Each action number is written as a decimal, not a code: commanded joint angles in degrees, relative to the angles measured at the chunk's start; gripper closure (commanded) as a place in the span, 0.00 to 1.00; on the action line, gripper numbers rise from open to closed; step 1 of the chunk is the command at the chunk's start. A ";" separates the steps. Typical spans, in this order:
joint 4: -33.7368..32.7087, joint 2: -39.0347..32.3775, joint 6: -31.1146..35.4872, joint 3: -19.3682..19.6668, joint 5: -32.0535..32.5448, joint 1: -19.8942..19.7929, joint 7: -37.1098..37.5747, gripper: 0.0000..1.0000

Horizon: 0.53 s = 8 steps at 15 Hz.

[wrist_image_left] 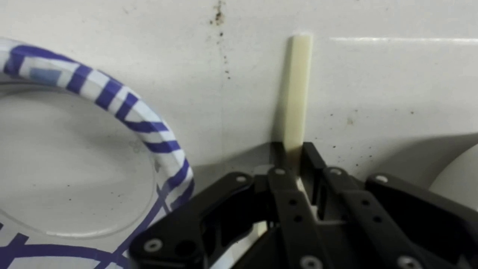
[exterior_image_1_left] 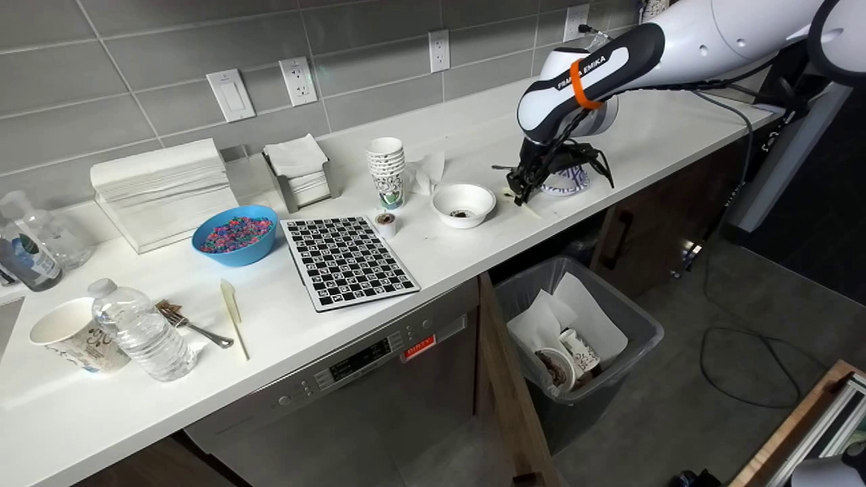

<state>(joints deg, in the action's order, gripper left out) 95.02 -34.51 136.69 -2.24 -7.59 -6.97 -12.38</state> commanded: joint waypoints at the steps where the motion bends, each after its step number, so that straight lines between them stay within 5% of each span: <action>1: -1.78 -0.10 -3.22 0.56 1.66 0.99 1.36 0.96; 8: -4.62 2.02 -12.51 2.37 9.96 5.65 4.46 0.96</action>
<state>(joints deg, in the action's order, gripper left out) 91.68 -33.38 127.87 -1.75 -1.59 -4.03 -11.08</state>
